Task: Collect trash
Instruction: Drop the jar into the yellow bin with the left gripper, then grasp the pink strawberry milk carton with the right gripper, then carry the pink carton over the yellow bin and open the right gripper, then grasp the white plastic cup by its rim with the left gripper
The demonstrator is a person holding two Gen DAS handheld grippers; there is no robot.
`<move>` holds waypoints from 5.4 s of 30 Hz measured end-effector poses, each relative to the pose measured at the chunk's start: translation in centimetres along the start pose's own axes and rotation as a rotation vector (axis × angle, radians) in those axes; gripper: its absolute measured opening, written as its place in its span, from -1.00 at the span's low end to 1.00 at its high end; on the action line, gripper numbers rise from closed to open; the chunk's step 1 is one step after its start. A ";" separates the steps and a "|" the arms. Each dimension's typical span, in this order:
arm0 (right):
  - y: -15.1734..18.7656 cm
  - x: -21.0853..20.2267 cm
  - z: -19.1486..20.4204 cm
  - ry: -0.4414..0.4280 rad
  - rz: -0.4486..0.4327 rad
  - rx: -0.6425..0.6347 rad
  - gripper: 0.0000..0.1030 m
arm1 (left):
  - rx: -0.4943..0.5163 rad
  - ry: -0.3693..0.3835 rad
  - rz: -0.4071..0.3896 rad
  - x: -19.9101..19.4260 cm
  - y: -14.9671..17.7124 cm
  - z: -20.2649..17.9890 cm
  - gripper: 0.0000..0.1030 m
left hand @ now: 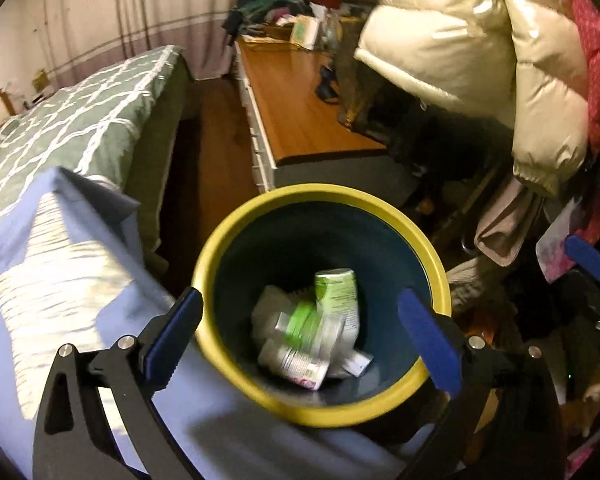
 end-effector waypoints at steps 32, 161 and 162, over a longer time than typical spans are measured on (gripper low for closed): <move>10.3 0.9 39.4 -0.556 0.314 -0.748 0.28 | -0.712 -0.496 -0.419 -29.0 33.7 35.4 0.91; -2.2 10.4 34.0 -0.429 0.227 -0.318 0.37 | -0.628 -0.388 -0.070 -10.9 23.7 33.0 0.87; -2.2 10.3 34.0 -0.429 0.227 -0.318 0.37 | -0.631 -0.388 -0.065 -10.8 23.7 33.1 0.80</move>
Point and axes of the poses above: each gripper's, at about its wrist camera, not at the fingertips, and x roughly the way its jaws point, z to its left, y to its underside, the point moved 10 cm from there along x, roughly the way its jaws point, and after that the axes turned 13 degrees about z, right-handed, at the moved point
